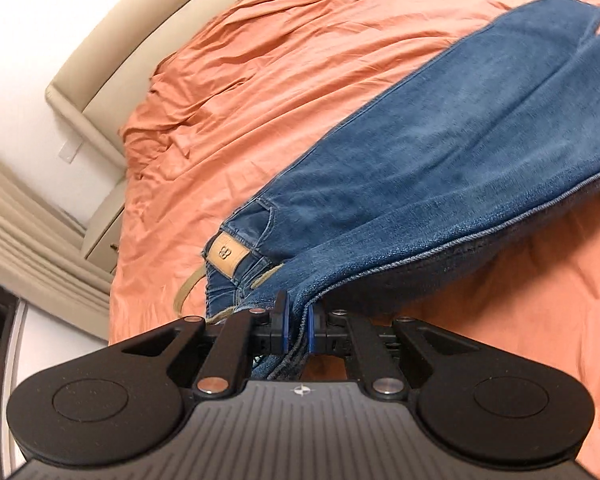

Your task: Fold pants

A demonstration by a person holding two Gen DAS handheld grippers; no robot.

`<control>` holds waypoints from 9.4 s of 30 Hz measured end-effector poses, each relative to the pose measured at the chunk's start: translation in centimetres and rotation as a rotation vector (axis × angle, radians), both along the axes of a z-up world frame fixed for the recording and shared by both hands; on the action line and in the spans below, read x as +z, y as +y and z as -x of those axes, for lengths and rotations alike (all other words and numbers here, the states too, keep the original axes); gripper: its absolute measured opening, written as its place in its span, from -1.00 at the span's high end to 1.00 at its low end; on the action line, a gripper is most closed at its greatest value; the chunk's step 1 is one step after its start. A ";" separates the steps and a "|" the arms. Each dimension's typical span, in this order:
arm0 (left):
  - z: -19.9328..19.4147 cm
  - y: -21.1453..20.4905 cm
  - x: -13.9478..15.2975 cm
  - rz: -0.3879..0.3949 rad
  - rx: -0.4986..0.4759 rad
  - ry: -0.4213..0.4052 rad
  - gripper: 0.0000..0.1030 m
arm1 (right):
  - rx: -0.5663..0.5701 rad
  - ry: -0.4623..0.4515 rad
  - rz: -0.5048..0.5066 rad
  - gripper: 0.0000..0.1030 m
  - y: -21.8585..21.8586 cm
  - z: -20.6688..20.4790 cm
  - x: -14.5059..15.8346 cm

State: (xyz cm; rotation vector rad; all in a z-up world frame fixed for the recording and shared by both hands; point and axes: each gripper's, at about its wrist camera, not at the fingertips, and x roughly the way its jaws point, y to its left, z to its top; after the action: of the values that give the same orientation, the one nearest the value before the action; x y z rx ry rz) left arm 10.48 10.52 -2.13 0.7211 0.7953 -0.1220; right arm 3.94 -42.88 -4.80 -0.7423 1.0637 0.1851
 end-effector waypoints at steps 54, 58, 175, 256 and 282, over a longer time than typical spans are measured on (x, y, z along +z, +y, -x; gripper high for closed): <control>-20.9 -2.1 -0.1 -0.116 0.089 -0.015 0.85 | -0.107 -0.241 0.243 1.00 -2.0 -21.8 1.1; -25.2 -2.0 -4.7 -0.124 0.107 0.065 0.85 | -0.100 -0.170 0.249 1.00 -1.9 -26.7 -3.2; -12.6 15.8 -1.8 0.761 0.681 -0.044 -0.40 | -0.980 -0.443 -0.992 0.55 -10.3 -12.7 -5.1; -16.0 8.2 -9.0 0.320 0.466 0.024 0.46 | 0.144 -0.208 -0.615 0.98 38.4 -5.0 -9.4; -15.0 -10.7 -1.5 0.435 0.151 0.020 0.30 | -0.636 -0.408 -0.868 0.28 2.5 -7.7 -1.6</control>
State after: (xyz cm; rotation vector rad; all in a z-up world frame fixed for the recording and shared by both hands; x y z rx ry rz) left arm 25.50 -0.20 -3.66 0.2486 0.8050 -0.1593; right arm 11.64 -40.40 -6.38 0.3441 0.6771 -0.0614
